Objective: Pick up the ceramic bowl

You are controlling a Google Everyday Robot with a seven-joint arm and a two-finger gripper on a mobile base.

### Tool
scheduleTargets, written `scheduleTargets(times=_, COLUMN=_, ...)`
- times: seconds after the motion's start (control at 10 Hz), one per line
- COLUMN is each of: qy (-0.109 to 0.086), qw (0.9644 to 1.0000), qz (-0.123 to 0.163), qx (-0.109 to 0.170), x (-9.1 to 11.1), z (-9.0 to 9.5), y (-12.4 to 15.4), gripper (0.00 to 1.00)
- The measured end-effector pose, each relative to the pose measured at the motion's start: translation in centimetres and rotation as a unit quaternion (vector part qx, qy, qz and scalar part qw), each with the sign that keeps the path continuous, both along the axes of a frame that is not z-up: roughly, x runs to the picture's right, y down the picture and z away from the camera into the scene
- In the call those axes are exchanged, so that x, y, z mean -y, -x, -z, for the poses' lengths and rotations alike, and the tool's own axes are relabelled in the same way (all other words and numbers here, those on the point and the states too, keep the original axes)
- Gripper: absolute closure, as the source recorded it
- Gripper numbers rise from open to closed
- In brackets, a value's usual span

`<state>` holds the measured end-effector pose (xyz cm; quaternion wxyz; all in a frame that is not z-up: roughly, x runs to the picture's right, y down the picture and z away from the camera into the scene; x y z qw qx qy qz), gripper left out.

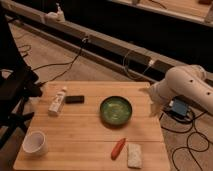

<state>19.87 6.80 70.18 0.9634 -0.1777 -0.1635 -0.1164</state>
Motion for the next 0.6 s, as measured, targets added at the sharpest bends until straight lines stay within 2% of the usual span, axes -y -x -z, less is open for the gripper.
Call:
scheduleTargets(times=0.2, qy=0.013, qw=0.9984, qz=0.046, qx=0.03, x=-2.6, z=-1.5, y=2.6, gripper=0.2)
scheduleTargets(times=0.3, qy=0.02, qw=0.9977, qz=0.055, qx=0.034, x=-3.5, z=-2.0, y=3.0, gripper=0.2)
scheduleTargets(times=0.4, qy=0.037, qw=0.9951, qz=0.082, qx=0.04, x=-5.7, z=-3.3, y=4.1, gripper=0.2)
scheduleTargets(times=0.6, qy=0.056, qw=0.9912, qz=0.11, qx=0.047, x=-8.4, z=-5.3, y=6.1, gripper=0.2)
